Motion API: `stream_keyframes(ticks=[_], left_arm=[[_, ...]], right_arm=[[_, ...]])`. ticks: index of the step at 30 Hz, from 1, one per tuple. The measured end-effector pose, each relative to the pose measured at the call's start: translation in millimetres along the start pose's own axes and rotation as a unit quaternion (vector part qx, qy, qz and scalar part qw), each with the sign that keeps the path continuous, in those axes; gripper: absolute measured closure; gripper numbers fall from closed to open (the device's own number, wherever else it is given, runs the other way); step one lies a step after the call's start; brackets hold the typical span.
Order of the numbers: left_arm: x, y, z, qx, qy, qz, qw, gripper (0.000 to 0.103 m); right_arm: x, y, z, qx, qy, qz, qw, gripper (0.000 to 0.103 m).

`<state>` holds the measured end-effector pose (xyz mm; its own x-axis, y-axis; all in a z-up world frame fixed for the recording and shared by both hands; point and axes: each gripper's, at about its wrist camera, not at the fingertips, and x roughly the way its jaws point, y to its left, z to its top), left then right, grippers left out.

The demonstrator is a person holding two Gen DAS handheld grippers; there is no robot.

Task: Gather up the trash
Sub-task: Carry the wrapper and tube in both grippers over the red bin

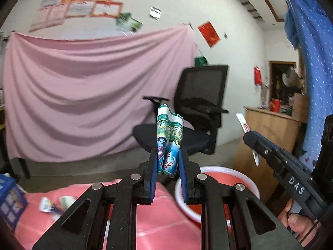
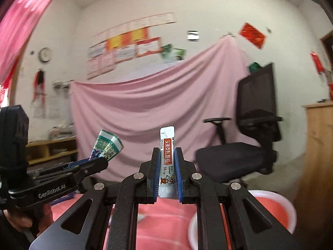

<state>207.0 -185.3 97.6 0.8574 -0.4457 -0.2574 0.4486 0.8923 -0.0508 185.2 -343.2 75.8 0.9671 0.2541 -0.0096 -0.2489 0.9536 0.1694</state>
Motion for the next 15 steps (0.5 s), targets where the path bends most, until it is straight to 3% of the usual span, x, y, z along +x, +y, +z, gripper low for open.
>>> stream_keyframes(ticks=[8,15], left_arm=[[82.3,-30.0,-8.3,-0.034,0.112,-0.046,0.9920,0.087],[133.5,-37.5,-18.9,-0.047,0.188,-0.063,0.9791,0.087]], right_arm=[[12.1,-64.8,-15.3,0.048,0.061,-0.078,0.994,0.091],[21.8,-94.6,-31.6,0.086,0.121,-0.109,0.983,0.091]])
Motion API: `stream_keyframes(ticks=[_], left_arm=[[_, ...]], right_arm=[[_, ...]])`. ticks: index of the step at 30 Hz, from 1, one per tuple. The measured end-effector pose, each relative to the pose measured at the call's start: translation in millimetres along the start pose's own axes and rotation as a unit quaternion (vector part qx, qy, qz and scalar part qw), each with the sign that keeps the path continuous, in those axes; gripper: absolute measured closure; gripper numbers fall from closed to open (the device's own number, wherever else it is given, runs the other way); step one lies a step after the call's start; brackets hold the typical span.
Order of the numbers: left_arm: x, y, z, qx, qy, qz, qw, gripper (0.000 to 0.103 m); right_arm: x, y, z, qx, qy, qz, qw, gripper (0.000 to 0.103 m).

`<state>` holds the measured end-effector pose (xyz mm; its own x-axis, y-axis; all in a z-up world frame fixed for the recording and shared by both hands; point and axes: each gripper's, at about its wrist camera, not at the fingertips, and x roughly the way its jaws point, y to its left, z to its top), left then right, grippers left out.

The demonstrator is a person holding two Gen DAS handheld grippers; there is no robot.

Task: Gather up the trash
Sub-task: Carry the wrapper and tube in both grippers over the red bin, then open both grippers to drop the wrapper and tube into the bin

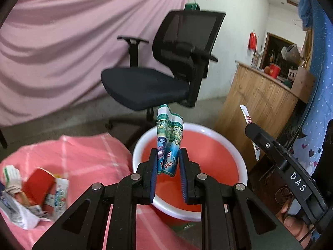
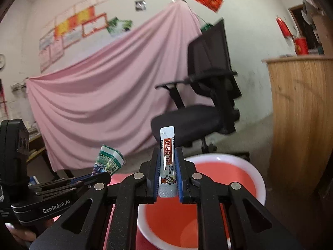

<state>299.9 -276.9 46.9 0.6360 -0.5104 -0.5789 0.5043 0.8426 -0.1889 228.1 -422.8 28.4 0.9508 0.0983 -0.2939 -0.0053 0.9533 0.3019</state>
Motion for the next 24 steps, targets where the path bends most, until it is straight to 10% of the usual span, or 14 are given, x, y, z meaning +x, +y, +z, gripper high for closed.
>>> stream_keyframes(ticks=[13,24], left_arm=[[36.0,8.0,-1.4,-0.020,0.064,0.011,0.9977,0.062],[8.7,29.7,-7.5,-0.061,0.037,0.023,0.9972,0.053]], right_arm=[[26.6,-26.9,-7.6,0.042,0.068,-0.019,0.997,0.091],[26.0,-21.7,-6.2,0.032,0.067,-0.021,0.997,0.074]])
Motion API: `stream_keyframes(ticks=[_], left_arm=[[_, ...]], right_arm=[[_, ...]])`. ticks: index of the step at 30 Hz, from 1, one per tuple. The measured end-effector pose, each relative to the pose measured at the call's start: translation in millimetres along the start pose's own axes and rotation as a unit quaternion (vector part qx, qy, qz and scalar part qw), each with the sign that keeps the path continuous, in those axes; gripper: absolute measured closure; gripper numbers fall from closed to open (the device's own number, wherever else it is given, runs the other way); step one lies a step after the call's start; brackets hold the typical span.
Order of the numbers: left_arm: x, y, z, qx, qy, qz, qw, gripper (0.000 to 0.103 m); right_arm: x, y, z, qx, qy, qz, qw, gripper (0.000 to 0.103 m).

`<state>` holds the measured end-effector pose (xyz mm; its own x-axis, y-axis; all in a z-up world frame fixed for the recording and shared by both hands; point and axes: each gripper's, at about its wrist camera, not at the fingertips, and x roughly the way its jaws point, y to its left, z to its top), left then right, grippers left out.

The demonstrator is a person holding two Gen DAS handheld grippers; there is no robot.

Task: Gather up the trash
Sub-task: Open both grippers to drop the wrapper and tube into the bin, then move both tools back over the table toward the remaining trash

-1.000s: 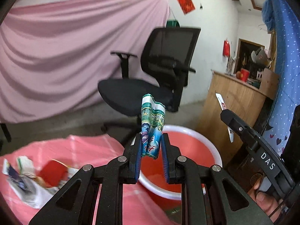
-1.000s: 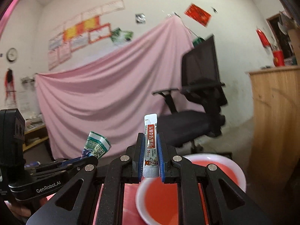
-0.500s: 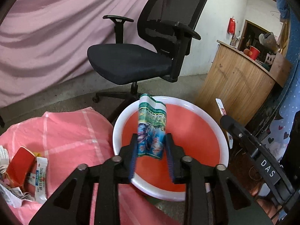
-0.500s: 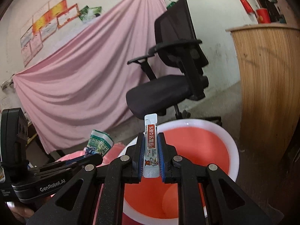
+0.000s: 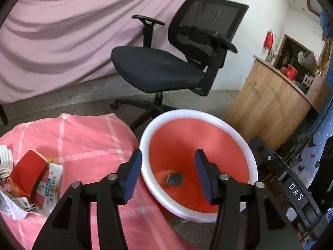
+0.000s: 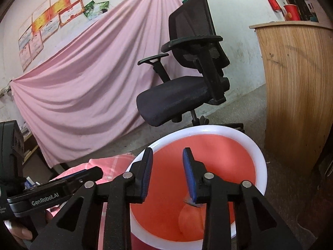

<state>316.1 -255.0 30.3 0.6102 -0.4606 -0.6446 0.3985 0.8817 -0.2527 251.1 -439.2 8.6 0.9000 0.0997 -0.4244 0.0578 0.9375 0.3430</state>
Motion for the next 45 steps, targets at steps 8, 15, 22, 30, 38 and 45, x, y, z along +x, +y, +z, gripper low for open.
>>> stream_keyframes(ticks=[8,15,22,30,38,45], left_arm=[[-49.3,17.1,-1.4,-0.007,-0.071,0.029,0.9970,0.048],[-107.6,41.6,-14.7,-0.017,-0.155,0.078,0.9847,0.020],[-160.1,70.3,-32.3,-0.026,-0.233,0.156,0.9596,0.002],[-202.1,104.2,-68.3,-0.033,-0.269,0.220,0.9371,0.002],[-227.2,133.8,-103.8,-0.037,-0.282,0.261,0.9224,0.002],[-229.7,155.6,-122.2,-0.036,-0.264,0.271,0.9248,0.002]], right_arm=[[-17.7,23.5,5.1,-0.034,-0.045,0.014,0.998,0.074],[-30.3,60.8,7.1,-0.064,-0.089,0.044,0.993,0.048],[-42.0,109.2,-0.9,-0.106,-0.137,0.087,0.981,0.017],[-55.3,159.5,-20.4,-0.148,-0.180,0.134,0.963,0.000],[-52.3,189.3,-37.8,-0.168,-0.184,0.158,0.956,0.000],[-42.7,205.2,-50.8,-0.197,-0.170,0.158,0.952,0.000]])
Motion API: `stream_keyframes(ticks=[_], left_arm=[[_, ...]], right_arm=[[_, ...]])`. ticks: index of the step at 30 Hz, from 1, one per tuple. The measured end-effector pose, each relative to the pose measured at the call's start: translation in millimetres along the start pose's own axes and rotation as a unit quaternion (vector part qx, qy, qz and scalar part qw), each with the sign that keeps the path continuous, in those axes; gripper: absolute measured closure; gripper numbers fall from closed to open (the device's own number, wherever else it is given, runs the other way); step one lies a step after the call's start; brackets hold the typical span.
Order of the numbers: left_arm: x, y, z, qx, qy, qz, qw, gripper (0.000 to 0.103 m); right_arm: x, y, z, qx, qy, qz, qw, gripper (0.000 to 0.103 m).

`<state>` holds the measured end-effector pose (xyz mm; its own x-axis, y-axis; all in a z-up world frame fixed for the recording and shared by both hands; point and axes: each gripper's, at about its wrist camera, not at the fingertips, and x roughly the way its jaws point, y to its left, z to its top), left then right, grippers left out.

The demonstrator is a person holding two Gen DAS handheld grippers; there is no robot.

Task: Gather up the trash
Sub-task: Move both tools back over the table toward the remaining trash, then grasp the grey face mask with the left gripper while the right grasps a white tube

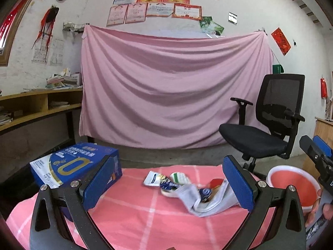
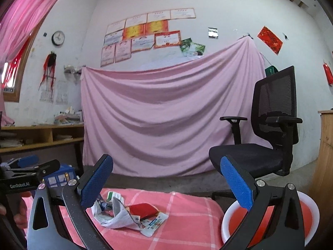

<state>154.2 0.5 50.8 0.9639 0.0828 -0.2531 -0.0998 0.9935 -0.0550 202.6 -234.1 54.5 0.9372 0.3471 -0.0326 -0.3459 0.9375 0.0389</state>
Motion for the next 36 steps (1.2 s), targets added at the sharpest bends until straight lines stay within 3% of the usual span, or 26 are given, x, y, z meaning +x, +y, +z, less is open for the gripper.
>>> stream_keyframes(ticks=[7,14,16,23,28,36], left_arm=[[27.4,1.6,-8.3,0.017,0.063,-0.015,0.9978,0.002],[65.2,-6.8,-21.6,0.024,0.156,-0.047,0.9863,0.003],[74.5,-9.6,-24.4,0.027,0.178,-0.052,0.9823,0.007],[106.4,-16.0,-35.0,0.018,0.252,-0.090,0.9634,0.035],[125.0,-17.2,-40.2,0.004,0.294,-0.106,0.9499,0.053],[137.0,-8.3,-39.0,-0.031,0.328,-0.126,0.9358,0.087]], right_arm=[[27.2,4.3,-16.4,-0.006,0.078,-0.006,0.997,0.000],[47.9,2.1,-29.3,-0.003,0.146,-0.017,0.989,0.000],[54.3,-0.2,-33.2,0.000,0.168,-0.018,0.986,0.007],[82.9,-5.6,-50.0,0.015,0.259,0.006,0.966,0.033],[105.7,0.8,-67.0,0.003,0.333,0.021,0.943,0.047],[126.4,3.0,-85.3,0.014,0.401,0.055,0.914,0.063]])
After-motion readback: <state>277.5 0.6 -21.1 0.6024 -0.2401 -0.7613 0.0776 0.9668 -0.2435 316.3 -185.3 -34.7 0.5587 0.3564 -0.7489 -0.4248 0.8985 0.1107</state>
